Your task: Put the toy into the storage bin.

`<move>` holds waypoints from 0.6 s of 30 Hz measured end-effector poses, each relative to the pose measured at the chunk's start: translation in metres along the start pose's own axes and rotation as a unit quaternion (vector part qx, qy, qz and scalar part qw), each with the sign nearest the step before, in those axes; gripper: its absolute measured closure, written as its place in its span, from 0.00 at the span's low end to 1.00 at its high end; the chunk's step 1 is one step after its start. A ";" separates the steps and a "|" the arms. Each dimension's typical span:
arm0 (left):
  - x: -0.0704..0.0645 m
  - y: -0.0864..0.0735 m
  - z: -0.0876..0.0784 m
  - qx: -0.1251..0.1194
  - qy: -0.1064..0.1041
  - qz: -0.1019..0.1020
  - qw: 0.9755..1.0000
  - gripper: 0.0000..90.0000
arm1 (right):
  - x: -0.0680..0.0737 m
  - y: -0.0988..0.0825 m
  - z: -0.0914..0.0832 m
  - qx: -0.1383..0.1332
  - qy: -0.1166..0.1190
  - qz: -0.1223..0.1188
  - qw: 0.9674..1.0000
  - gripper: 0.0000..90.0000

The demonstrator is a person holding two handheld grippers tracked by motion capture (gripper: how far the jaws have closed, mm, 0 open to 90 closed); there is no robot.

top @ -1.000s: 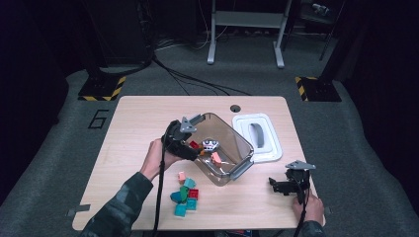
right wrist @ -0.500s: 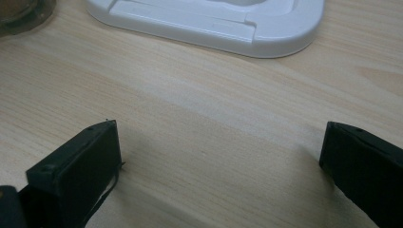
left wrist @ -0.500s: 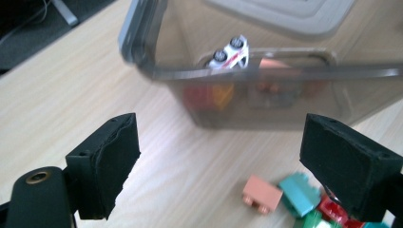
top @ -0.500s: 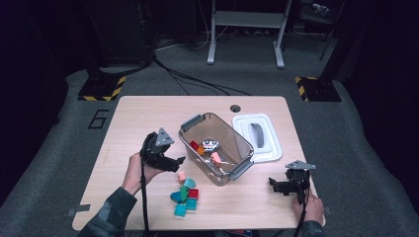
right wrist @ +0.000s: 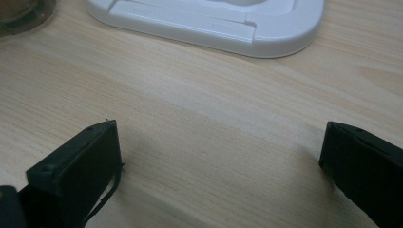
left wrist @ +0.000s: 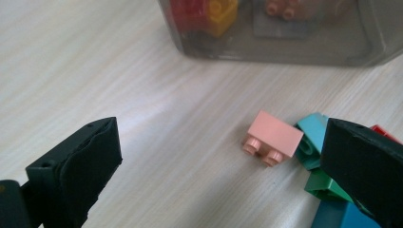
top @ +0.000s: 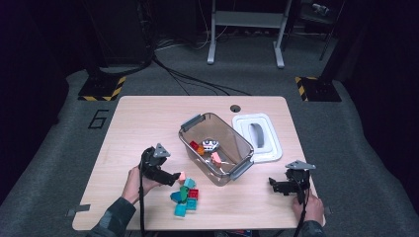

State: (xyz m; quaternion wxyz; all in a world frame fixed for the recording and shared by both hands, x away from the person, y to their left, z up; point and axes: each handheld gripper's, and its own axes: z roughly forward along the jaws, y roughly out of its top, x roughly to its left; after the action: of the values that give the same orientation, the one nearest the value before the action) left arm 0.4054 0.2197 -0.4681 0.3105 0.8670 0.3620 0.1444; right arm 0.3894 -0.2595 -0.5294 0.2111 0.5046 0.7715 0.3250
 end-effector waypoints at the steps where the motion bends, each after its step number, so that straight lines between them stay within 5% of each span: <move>1: 0.000 -0.003 0.007 0.005 -0.008 0.003 1.000 0.00 | 0.000 0.000 0.000 0.000 0.000 -0.002 1.000 0.00; 8: -0.006 -0.001 0.021 0.015 -0.043 0.022 0.999 0.10 | 0.000 0.000 0.000 -0.001 0.000 -0.002 1.000 0.00; 18: -0.011 0.003 0.032 0.019 -0.054 0.034 0.998 0.48 | 0.000 0.000 0.000 0.000 0.000 -0.002 1.000 0.00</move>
State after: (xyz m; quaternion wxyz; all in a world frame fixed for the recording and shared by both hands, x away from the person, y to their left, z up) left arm 0.4148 0.1966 -0.4911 0.3077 0.8912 0.3179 0.1006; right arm 0.3895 -0.2597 -0.5295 0.2119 0.5032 0.7723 0.3247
